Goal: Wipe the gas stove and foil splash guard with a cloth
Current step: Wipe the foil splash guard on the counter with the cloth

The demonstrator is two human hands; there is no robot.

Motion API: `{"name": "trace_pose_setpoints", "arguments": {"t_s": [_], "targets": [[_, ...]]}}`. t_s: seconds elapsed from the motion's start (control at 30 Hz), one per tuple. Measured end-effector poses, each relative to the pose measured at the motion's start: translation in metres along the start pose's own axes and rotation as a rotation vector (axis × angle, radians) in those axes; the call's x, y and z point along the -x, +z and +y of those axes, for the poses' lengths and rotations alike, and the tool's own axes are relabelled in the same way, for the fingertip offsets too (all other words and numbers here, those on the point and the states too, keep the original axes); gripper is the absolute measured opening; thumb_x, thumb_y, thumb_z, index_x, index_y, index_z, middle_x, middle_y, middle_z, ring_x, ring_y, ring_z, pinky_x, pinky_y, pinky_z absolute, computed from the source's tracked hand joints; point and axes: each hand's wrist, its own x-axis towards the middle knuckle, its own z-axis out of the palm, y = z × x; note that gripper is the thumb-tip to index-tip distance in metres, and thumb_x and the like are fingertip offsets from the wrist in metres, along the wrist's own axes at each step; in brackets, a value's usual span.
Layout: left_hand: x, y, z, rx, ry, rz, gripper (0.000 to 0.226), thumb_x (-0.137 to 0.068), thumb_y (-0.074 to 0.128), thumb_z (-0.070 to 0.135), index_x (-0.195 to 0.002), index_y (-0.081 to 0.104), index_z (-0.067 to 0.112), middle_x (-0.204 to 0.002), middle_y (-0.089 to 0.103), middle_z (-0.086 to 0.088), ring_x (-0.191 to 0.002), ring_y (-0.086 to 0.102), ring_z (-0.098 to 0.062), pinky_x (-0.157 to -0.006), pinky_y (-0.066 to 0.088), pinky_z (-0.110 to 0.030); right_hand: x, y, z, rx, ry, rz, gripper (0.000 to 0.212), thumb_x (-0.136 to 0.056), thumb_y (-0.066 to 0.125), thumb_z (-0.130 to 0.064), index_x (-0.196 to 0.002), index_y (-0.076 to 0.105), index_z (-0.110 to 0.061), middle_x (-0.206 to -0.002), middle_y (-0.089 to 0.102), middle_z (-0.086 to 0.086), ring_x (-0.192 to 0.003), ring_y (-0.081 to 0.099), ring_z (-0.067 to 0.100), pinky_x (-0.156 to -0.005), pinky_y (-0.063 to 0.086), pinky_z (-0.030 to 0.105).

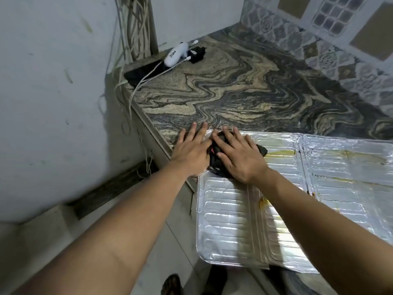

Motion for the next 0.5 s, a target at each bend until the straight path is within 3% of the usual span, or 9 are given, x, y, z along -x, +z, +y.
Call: {"name": "trace_pose_setpoints", "arguments": {"t_s": [0.17,0.4,0.5], "targets": [[-0.002,0.002,-0.003,-0.008,0.012,0.019,0.062,-0.099,0.022,0.042,-0.155,-0.003,0.035,-0.166,-0.009,0.000,-0.152,-0.010,-0.030,-0.120,-0.003,-0.054,0.009,-0.003,-0.008,0.022,0.037,-0.062,0.063,-0.092,0.008,-0.061,-0.152,-0.006,-0.048,-0.166,-0.007,-0.002,-0.152,-0.006,0.030,-0.119,0.005,0.052],[-0.004,0.004,-0.004,0.006,0.019,0.041,0.058,-0.100,0.012,0.046,-0.156,-0.001,0.035,-0.167,-0.005,-0.001,-0.152,-0.006,-0.031,-0.120,0.000,-0.054,0.042,0.000,-0.024,0.041,0.073,-0.089,0.062,-0.093,0.009,-0.061,-0.152,-0.003,-0.048,-0.166,0.000,-0.001,-0.152,0.003,0.031,-0.119,0.011,0.051],[-0.005,0.005,-0.004,0.012,0.016,0.043,0.058,-0.100,0.010,0.047,-0.156,0.001,0.034,-0.167,-0.003,-0.001,-0.152,-0.005,-0.031,-0.120,-0.001,-0.053,0.064,0.004,-0.035,0.046,0.071,-0.085,0.061,-0.095,0.014,-0.059,-0.154,0.006,-0.045,-0.166,0.006,0.000,-0.151,0.009,0.032,-0.118,0.016,0.051]]}}
